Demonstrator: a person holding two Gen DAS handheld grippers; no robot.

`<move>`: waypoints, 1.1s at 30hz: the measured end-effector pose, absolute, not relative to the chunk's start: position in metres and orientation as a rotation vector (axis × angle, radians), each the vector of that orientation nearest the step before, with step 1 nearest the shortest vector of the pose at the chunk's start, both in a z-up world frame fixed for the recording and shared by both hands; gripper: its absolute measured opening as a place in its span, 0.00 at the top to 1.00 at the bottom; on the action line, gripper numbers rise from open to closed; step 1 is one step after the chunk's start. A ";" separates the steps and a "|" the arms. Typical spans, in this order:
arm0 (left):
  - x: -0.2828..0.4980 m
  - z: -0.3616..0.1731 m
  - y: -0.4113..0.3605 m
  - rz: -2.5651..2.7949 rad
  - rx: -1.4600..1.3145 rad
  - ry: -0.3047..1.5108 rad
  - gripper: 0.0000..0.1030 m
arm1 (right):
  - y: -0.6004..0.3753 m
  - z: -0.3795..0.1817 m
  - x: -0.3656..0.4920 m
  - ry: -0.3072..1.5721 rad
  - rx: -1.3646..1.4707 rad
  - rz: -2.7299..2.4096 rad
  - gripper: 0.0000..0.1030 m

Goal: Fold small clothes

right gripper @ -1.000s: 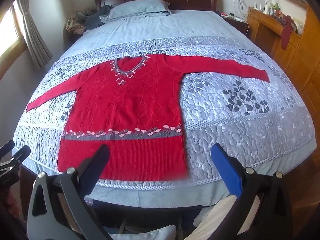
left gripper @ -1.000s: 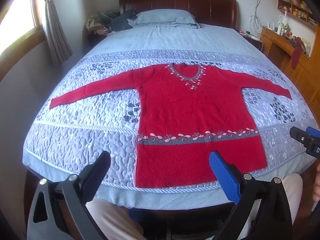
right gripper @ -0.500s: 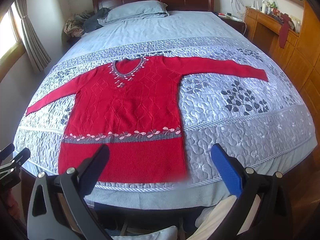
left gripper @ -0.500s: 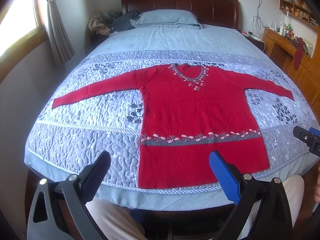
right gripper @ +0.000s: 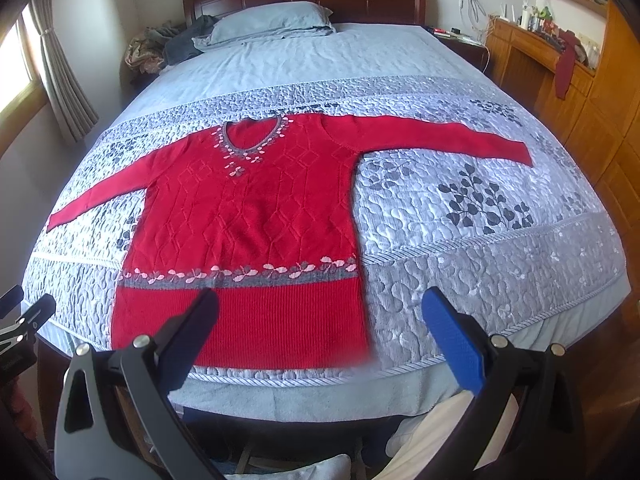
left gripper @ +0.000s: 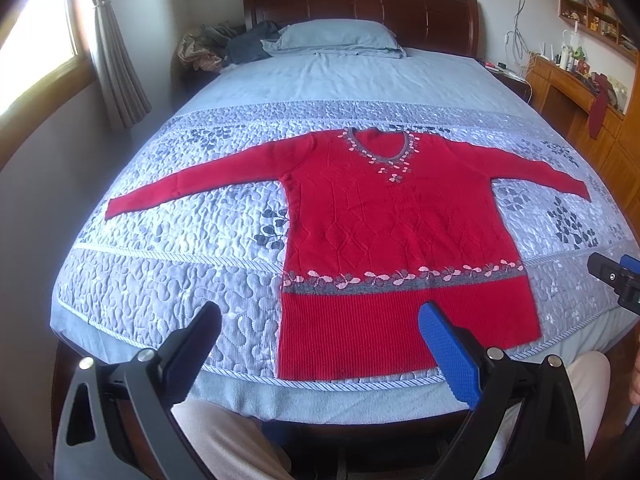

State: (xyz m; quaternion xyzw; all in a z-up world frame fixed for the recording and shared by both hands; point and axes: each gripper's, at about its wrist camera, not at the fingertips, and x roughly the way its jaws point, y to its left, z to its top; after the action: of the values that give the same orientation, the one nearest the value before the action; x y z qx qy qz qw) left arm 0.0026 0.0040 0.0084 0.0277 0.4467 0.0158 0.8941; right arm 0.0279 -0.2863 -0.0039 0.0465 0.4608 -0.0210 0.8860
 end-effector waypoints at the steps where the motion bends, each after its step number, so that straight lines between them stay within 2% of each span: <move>1: 0.003 0.008 0.004 0.032 0.057 0.927 0.04 | -0.287 -0.004 0.028 0.959 0.098 -0.043 0.03; 33: 0.009 0.004 0.009 0.045 0.057 0.928 0.04 | -0.287 -0.008 0.034 0.957 0.109 -0.045 0.03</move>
State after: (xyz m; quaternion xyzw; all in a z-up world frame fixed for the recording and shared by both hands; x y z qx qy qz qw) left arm 0.0089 0.0085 0.0040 0.0277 0.4472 0.0219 0.8937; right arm 0.0344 -0.2870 -0.0081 0.0524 0.4602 -0.0218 0.8860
